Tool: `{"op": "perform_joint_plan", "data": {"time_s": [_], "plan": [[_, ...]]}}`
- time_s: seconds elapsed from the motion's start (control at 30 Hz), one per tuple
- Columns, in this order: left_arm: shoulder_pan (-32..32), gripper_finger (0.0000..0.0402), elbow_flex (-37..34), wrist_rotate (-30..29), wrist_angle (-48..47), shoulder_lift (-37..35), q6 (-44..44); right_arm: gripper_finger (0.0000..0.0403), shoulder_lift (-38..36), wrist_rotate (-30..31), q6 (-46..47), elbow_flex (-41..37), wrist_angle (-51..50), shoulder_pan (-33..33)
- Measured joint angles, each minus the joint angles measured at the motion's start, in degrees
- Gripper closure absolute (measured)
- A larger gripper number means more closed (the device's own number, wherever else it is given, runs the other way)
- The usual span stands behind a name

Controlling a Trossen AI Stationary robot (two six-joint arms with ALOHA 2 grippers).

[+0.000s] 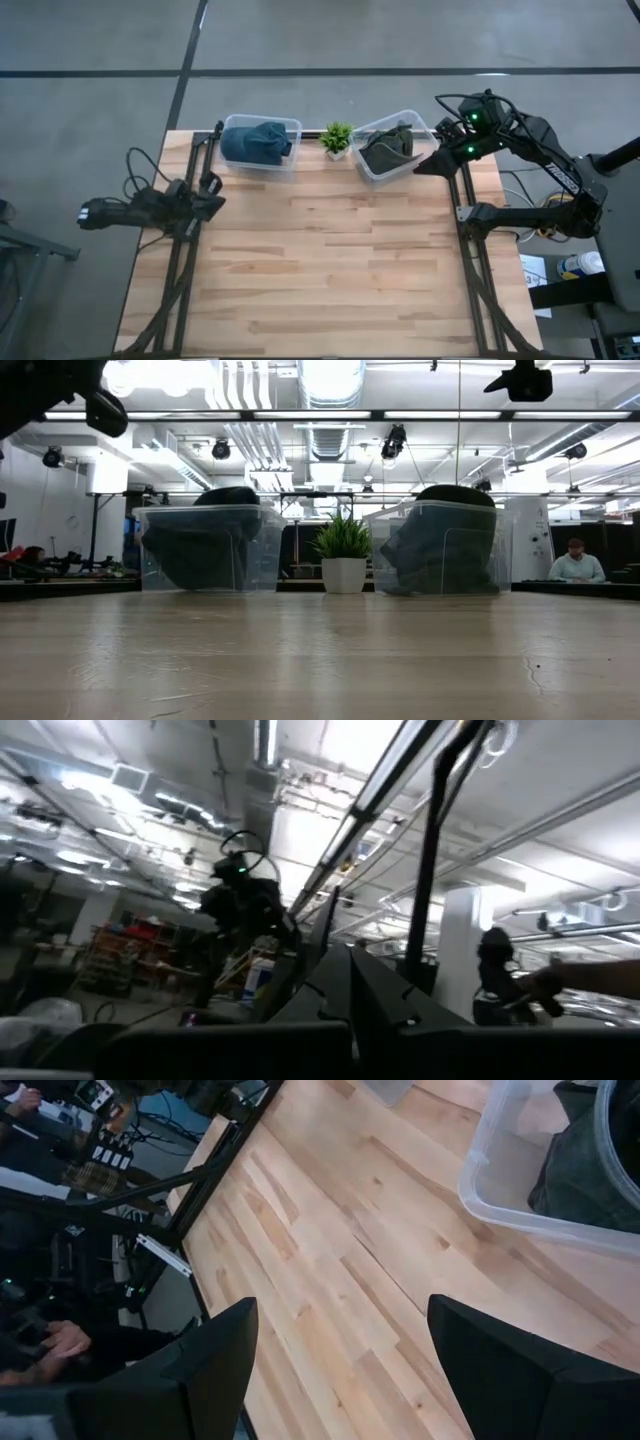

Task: Pick & Place hat
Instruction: Return to Home Position

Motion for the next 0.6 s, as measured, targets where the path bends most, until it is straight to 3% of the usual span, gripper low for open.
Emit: {"op": "perform_joint_plan", "data": {"time_s": [0.2,0.43,0.6], "plan": [[0.00,0.0401,-0.02,0.54,-6.77,-0.02,-0.21,0.0117,0.22,0.02,-0.16,0.00,0.12,0.00],[0.04,0.0401,-0.02,-4.39,-30.42,-0.06,-3.65,0.0117,0.55,1.45,-0.48,0.00,0.14,0.00],[0.11,0.0401,-0.04,-5.94,-32.19,0.57,-5.17,0.0117,1.33,3.19,-3.46,0.00,0.14,0.00]]}}
